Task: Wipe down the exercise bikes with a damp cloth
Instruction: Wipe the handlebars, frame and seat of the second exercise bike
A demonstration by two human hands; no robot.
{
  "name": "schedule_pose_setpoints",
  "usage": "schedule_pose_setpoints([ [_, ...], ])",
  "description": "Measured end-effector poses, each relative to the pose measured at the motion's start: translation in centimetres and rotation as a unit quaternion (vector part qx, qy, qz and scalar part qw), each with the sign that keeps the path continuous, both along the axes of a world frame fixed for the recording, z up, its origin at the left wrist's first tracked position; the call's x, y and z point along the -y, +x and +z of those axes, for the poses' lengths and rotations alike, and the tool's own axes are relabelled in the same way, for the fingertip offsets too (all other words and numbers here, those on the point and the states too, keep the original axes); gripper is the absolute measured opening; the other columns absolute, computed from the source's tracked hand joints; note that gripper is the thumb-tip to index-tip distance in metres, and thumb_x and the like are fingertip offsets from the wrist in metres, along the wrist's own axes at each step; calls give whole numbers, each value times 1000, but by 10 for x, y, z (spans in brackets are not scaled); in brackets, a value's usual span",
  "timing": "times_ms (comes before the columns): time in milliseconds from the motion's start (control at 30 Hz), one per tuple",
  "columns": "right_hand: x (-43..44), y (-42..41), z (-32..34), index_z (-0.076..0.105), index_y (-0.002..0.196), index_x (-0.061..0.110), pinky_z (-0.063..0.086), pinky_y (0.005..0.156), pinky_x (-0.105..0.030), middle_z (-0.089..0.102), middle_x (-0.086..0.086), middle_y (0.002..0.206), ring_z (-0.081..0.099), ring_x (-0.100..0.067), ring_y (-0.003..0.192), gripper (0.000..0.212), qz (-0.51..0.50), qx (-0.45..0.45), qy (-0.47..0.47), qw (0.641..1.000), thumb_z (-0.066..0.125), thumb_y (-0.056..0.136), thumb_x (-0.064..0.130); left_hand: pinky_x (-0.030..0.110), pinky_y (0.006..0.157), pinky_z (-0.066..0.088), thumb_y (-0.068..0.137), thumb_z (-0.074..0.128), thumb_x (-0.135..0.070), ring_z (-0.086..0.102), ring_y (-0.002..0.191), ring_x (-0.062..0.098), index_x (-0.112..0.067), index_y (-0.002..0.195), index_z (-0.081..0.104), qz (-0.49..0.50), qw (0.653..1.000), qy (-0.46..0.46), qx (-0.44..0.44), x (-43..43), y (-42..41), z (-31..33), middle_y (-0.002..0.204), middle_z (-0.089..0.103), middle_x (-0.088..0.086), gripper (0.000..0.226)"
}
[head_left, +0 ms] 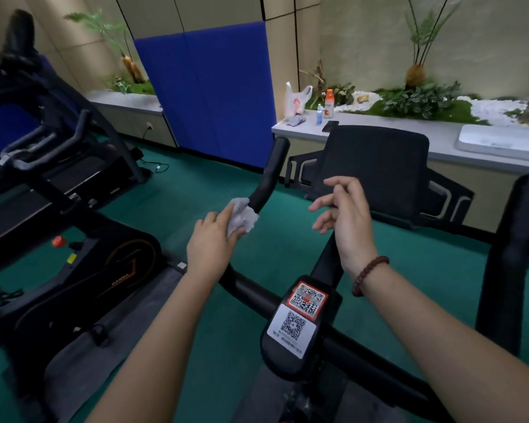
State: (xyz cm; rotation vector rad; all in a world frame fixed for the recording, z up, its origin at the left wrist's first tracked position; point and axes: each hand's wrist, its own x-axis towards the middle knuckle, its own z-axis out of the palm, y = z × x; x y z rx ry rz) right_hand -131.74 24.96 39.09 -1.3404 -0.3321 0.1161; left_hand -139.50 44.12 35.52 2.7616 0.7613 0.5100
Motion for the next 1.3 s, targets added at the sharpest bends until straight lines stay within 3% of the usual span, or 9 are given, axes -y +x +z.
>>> schedule_pose_setpoints([
  [333, -6, 4, -11, 47, 88, 28, 38, 42, -23, 59, -1, 65, 48, -11, 40, 25, -1, 4, -49, 999, 30, 100, 15, 38, 83, 38, 98, 30, -39, 52, 107, 37, -13, 134, 39, -26, 998, -47, -32, -11, 108, 17, 120, 56, 20, 45],
  [567, -3, 6, -9, 48, 89, 26, 38, 44, -24, 59, 0, 64, 48, -14, 43, 23, -4, 1, -46, 999, 31, 100, 16, 36, 93, 37, 100, 25, -38, 48, 118, 32, -14, 133, 43, -37, 968, -229, 98, -8, 162, 40, 130, 53, 15, 45],
  [667, -3, 6, -10, 48, 90, 27, 38, 44, -24, 59, 1, 64, 49, -14, 44, 23, 0, 5, -51, 999, 31, 99, 16, 29, 87, 40, 99, 28, -39, 51, 111, 19, -16, 130, 47, -107, 950, -252, 149, -5, 177, 60, 126, 56, 8, 43],
  [800, -4, 4, -11, 48, 89, 27, 39, 44, -23, 59, 3, 63, 49, -13, 44, 24, 12, 8, -50, 999, 31, 99, 15, 22, 75, 50, 99, 30, -36, 61, 99, 16, -14, 111, 56, -135, 896, -350, 239, -19, 183, 88, 112, 62, 5, 36],
  [900, -4, 3, -10, 48, 90, 26, 39, 46, -25, 60, 3, 63, 49, -15, 45, 23, 19, 13, -51, 998, 31, 99, 15, 17, 81, 46, 99, 34, -34, 57, 101, 9, -19, 122, 53, -135, 915, -267, 270, -28, 174, 88, 118, 58, -1, 34],
  [967, -4, 2, -9, 48, 90, 26, 39, 46, -25, 60, 3, 63, 49, -16, 45, 23, 21, 14, -51, 998, 30, 99, 15, 13, 83, 40, 98, 37, -28, 52, 99, 2, -31, 128, 46, -209, 946, -153, 194, -25, 166, 72, 122, 54, -4, 31],
  [1033, -5, 1, -9, 48, 90, 26, 39, 46, -26, 60, 2, 64, 49, -17, 46, 23, 22, 15, -55, 998, 30, 99, 15, 21, 87, 37, 95, 44, -20, 47, 109, 11, -32, 139, 34, -251, 959, -72, 113, -22, 160, 45, 135, 44, 5, 46],
  [1167, -5, 0, -8, 48, 90, 26, 39, 47, -27, 60, -1, 65, 49, -17, 46, 23, 18, 20, -62, 998, 30, 99, 15, 28, 102, 36, 89, 44, 2, 43, 128, 26, -26, 140, 36, -218, 960, -106, 142, -22, 132, 12, 146, 37, 10, 59],
  [1300, -6, -2, -9, 48, 90, 27, 39, 45, -24, 60, -1, 65, 49, -16, 45, 23, 21, 29, -66, 997, 30, 99, 15, 21, 97, 35, 82, 42, 12, 46, 127, 26, -21, 135, 45, -216, 972, -56, 75, -29, 93, 4, 143, 42, 9, 62],
])
